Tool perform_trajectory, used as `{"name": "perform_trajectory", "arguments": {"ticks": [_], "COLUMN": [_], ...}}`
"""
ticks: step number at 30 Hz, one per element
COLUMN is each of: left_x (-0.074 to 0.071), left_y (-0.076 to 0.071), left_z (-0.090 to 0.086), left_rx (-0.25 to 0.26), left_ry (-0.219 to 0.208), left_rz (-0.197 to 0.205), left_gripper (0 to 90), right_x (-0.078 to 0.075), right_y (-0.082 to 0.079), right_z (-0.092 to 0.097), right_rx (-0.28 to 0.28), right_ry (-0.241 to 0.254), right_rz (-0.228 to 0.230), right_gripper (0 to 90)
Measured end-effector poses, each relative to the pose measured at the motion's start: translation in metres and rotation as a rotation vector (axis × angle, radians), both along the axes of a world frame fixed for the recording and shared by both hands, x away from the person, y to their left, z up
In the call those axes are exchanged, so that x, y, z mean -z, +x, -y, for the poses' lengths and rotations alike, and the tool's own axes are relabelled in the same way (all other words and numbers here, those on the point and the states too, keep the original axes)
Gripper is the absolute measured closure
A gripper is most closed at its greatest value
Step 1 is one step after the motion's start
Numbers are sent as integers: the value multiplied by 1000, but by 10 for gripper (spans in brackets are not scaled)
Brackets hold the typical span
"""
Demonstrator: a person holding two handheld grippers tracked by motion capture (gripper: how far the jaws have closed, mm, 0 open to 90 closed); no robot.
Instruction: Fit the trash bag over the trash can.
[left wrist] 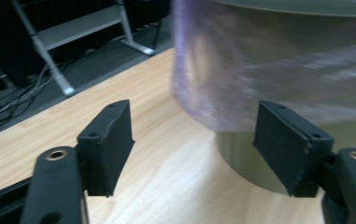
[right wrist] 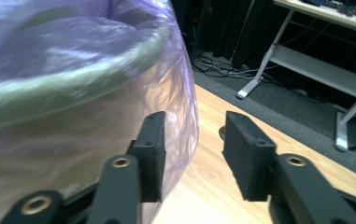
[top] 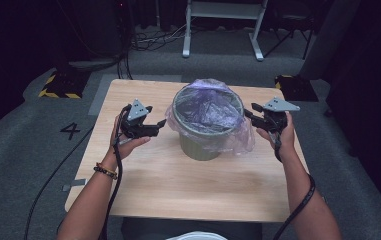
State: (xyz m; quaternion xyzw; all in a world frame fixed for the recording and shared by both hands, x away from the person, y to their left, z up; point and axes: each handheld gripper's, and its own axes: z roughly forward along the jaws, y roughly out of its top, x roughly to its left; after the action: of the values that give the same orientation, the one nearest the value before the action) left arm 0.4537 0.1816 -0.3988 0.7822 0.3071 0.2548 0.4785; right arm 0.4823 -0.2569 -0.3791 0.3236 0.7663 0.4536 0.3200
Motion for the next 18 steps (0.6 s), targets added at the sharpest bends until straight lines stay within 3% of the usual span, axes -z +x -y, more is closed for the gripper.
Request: {"name": "perform_trajectory", "arguments": {"ticks": [1,2,3,4,5,7,8,11,12,13,18], "left_x": [0,0,-2,-2,-4,-4,-5,-6,-6,-5,-4], "left_y": [-7,-7,-15,-15,-20,-23,-24,-25,-24,-23,-19], "left_z": [3,3,10,10,19,24,27,34,35,37,39], "left_rx": [55,55,97,97,127,138,153,154,151,142,139], "left_ry": [8,8,43,43,78,103,110,145,153,161,166], "left_rz": [9,9,23,23,36,51,58,72,72,78,81], "left_gripper": [271,270,270,268,268,274,295,391,391,474,610], "right_x": [-3,-3,-7,-7,-9,-10,-9,-5,-5,-2,2], "right_y": [-8,-8,-18,-18,-31,-35,-42,-60,-60,-68,-77], "right_z": [4,4,9,9,13,14,16,17,17,15,7], "right_rx": [-4,-4,-23,-23,-57,-70,-106,-214,-214,-248,-310], "right_ry": [-20,-20,-27,-27,-38,-45,-58,-81,-81,-102,-82], "right_rz": [12,12,21,21,27,22,11,-11,-11,-19,-30], "right_gripper": [527,527,487,487,460,455,457,408,408,354,298]}}
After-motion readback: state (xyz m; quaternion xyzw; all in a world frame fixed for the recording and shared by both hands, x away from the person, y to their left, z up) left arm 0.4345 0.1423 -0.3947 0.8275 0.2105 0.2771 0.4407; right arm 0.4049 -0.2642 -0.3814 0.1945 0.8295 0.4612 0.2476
